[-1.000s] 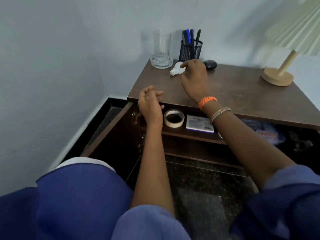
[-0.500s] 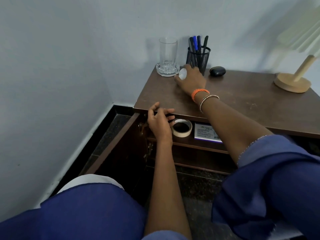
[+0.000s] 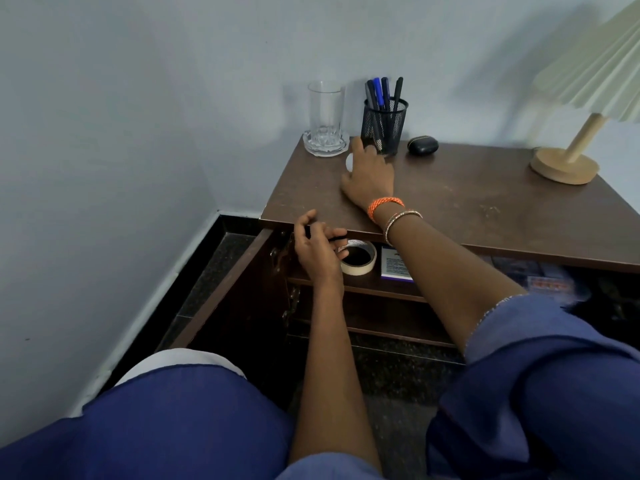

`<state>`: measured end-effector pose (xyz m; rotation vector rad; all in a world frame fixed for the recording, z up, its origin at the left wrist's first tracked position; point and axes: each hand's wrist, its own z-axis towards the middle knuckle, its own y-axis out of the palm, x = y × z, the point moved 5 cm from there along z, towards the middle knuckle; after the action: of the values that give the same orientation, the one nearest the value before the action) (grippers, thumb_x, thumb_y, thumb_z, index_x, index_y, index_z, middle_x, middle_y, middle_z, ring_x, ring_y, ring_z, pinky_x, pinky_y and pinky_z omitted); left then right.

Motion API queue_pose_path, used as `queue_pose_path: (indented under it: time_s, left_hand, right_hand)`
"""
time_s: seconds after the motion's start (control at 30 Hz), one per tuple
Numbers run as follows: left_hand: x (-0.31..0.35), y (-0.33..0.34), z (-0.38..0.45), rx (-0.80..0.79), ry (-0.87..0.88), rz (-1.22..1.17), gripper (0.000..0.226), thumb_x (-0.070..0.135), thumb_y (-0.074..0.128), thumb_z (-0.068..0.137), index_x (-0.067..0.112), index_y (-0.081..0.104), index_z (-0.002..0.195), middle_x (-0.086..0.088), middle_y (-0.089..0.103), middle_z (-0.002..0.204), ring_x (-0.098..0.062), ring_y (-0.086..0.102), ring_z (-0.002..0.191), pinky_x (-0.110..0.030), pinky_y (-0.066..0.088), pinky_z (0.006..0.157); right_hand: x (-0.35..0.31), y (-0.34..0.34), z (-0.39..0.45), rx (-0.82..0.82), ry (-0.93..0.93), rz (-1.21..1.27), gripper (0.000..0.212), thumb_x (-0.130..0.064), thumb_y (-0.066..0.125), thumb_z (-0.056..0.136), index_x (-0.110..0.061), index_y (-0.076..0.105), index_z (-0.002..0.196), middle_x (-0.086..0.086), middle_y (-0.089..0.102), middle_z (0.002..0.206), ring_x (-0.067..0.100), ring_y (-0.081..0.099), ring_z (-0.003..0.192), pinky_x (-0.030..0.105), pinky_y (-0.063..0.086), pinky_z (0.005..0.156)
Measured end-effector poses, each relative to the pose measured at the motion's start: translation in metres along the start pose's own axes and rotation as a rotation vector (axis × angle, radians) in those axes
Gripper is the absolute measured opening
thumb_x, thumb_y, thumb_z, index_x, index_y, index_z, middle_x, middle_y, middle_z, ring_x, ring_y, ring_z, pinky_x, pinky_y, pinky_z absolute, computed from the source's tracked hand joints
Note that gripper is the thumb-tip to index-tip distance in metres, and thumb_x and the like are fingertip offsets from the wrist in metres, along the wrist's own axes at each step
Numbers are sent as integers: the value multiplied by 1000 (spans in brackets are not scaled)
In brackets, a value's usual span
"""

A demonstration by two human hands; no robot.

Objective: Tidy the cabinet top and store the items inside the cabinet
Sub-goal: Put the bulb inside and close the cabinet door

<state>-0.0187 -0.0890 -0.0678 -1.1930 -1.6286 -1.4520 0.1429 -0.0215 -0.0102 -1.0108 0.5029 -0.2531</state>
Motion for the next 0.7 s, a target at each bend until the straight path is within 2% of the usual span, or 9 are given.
queue_pose_path:
  time_s: [0.13, 0.23, 0.3, 0.4, 0.53, 0.7]
  left_hand:
    - [0, -5, -6, 51, 58, 18, 21, 17, 40, 94, 20, 57, 107, -5, 64, 68, -10, 56, 54, -22, 43, 48]
    - [-5, -24, -15, 285, 124, -12, 22, 12, 43, 91, 13, 56, 74, -3, 53, 51, -9, 48, 42, -26, 41, 47]
    - [-15, -41, -18, 451, 66, -103, 26, 12, 42, 89, 13, 51, 64, -2, 47, 46, -13, 43, 41, -28, 39, 49]
    - [-32, -62, -19, 594, -82, -195, 23, 16, 41, 88, 12, 52, 68, -2, 47, 50, -14, 42, 44, -25, 35, 45]
    - [-55, -75, -16, 522, -202, -92, 24, 19, 41, 89, 9, 57, 74, -4, 54, 57, -17, 48, 50, -26, 38, 51]
    - [-87, -80, -15, 346, -450, -2, 24, 25, 44, 87, 10, 63, 83, -3, 63, 76, -19, 57, 70, -28, 43, 58]
  right_hand:
    - [-3, -5, -14, -12, -26, 25, 50, -17, 56, 82, -14, 39, 129, 16, 52, 117, 38, 56, 104, 46, 45, 86]
    - [-7, -18, -34, 30, -84, 220, 45, -18, 57, 82, -12, 43, 124, 13, 52, 114, 34, 58, 101, 38, 46, 82]
    - [-12, -33, -55, 110, -127, 437, 42, -20, 61, 81, -12, 47, 120, 9, 55, 114, 26, 58, 100, 32, 46, 83]
    - [-19, -54, -107, 219, -212, 703, 39, -20, 66, 80, -9, 49, 114, 3, 57, 110, 16, 57, 95, 27, 50, 78]
    - [-15, -36, -188, 145, -210, 722, 40, -26, 71, 79, -9, 50, 109, 2, 56, 107, 16, 56, 95, 20, 45, 74]
    - [0, 36, -200, -108, 13, 712, 44, -23, 70, 80, -7, 49, 116, 6, 60, 111, 15, 58, 98, 25, 47, 80]
